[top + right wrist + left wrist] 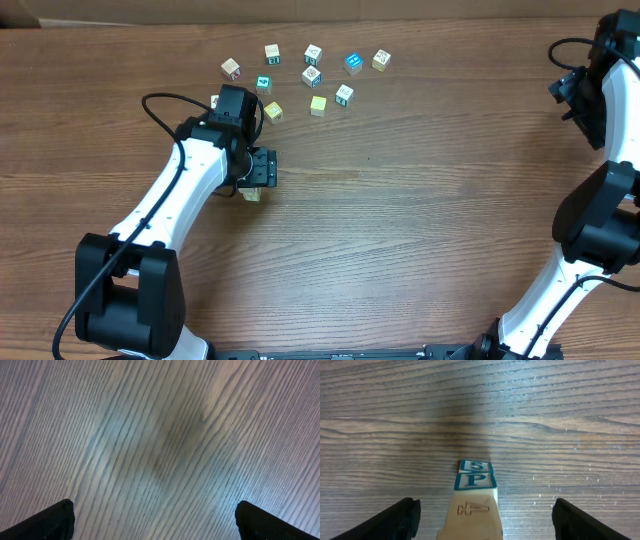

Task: Form a tower

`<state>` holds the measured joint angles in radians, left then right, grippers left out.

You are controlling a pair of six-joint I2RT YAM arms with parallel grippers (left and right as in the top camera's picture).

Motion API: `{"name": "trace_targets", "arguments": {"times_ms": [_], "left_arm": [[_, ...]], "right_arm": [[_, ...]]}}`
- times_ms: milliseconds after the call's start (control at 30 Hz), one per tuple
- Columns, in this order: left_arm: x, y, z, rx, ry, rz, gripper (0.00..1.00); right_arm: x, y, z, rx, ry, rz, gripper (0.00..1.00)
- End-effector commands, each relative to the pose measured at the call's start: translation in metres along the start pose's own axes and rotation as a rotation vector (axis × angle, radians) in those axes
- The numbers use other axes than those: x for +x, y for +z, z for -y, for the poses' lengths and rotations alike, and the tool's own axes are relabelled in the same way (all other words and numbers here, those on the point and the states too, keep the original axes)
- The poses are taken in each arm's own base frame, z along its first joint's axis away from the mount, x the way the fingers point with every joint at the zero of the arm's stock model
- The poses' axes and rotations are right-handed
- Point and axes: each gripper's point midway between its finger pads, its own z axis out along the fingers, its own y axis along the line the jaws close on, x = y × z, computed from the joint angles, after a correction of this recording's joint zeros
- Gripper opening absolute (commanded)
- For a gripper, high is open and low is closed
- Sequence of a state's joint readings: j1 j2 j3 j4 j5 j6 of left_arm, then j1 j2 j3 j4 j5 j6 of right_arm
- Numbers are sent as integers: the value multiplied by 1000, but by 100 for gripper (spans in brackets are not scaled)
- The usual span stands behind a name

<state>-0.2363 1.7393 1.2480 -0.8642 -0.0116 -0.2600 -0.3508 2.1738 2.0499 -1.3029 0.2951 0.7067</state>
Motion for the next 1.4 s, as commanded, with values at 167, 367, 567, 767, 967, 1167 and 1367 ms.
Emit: {"name": "trace_targets", "arguments": {"times_ms": [167, 367, 567, 767, 967, 1167, 1367], "left_arm": [[5, 16, 2, 10, -6, 16, 73], [7, 16, 2, 7, 10, 7, 58], [8, 17, 1, 3, 21, 1, 52], [9, 18, 1, 2, 21, -2, 51], [15, 24, -1, -1, 21, -13, 51], [12, 24, -1, 2, 35, 0, 31], [11, 24, 0, 2, 42, 3, 23]], "right_arm": [[-13, -28, 0, -44, 18, 59, 100], [-13, -28, 0, -44, 18, 59, 100], [-13, -28, -1, -44, 18, 59, 100], [-13, -28, 0, -44, 18, 59, 100], [-13, -28, -1, -44, 19, 59, 100], [-13, -28, 0, -44, 18, 59, 100], [-13, -28, -1, -44, 18, 59, 100]]}}
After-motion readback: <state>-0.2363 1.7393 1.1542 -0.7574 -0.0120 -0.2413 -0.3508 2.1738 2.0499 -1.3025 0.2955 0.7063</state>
